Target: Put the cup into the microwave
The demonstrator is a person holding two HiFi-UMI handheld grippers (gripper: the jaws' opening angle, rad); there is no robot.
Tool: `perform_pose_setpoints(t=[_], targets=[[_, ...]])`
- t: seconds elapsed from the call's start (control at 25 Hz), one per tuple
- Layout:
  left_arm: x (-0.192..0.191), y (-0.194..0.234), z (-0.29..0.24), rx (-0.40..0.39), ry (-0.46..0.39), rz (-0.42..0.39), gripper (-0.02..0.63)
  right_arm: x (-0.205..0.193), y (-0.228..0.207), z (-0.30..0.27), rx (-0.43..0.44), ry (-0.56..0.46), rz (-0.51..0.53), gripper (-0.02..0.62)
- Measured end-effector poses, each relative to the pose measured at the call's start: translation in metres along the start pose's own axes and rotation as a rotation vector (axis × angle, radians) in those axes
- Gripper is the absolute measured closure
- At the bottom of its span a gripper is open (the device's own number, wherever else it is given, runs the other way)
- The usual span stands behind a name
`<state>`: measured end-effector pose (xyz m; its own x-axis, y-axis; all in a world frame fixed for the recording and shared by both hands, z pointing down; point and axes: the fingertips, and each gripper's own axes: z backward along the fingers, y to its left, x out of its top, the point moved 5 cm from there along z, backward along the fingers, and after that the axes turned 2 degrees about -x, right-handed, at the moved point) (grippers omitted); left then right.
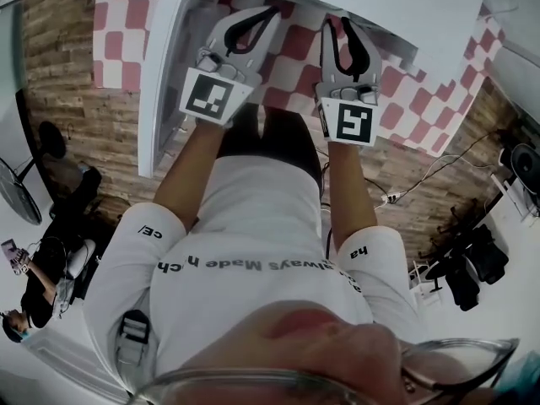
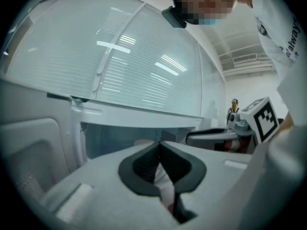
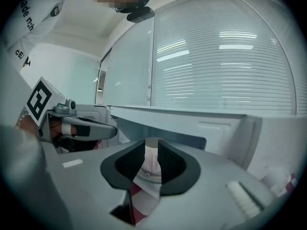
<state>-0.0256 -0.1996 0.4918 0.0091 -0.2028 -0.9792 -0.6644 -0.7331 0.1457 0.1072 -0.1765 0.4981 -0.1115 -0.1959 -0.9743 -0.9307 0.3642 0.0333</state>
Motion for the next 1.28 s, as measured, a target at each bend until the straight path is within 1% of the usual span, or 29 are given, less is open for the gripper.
perform_pose_setpoints(t=[0.12, 0.2, 0.28, 0.48, 0.64, 0.76, 1.0, 1.28], targets=[[0.016, -0.009, 0.012, 0.006, -0.008, 0.009, 0.601, 0.021, 0.003, 0.014, -0.004, -0.004, -0.01, 0.514], [0.029, -0.016, 0.019, 0.01, -0.007, 0.002, 0.601, 0.035, 0.005, 0.022, -0.005, 0.006, -0.006, 0.514], [0.042, -0.021, 0.025, 0.011, -0.009, 0.0, 0.601, 0.051, 0.007, 0.03, -0.005, -0.006, -0.014, 0.515], [0.078, -0.034, 0.036, -0.006, -0.03, -0.004, 0.601, 0.084, 0.011, 0.051, 0.028, -0.036, -0.015, 0.523], [0.107, -0.045, 0.047, -0.014, -0.045, -0.008, 0.601, 0.111, 0.01, 0.068, 0.013, -0.021, -0.023, 0.525], [0.127, -0.051, 0.057, -0.015, -0.055, -0.01, 0.601, 0.132, 0.013, 0.08, 0.022, -0.045, -0.026, 0.525], [0.154, -0.061, 0.078, -0.018, -0.047, -0.029, 0.601, 0.164, 0.022, 0.107, 0.05, -0.064, -0.003, 0.525], [0.189, -0.075, 0.099, -0.02, -0.055, -0.053, 0.601, 0.197, 0.028, 0.132, 0.057, -0.076, -0.026, 0.525]])
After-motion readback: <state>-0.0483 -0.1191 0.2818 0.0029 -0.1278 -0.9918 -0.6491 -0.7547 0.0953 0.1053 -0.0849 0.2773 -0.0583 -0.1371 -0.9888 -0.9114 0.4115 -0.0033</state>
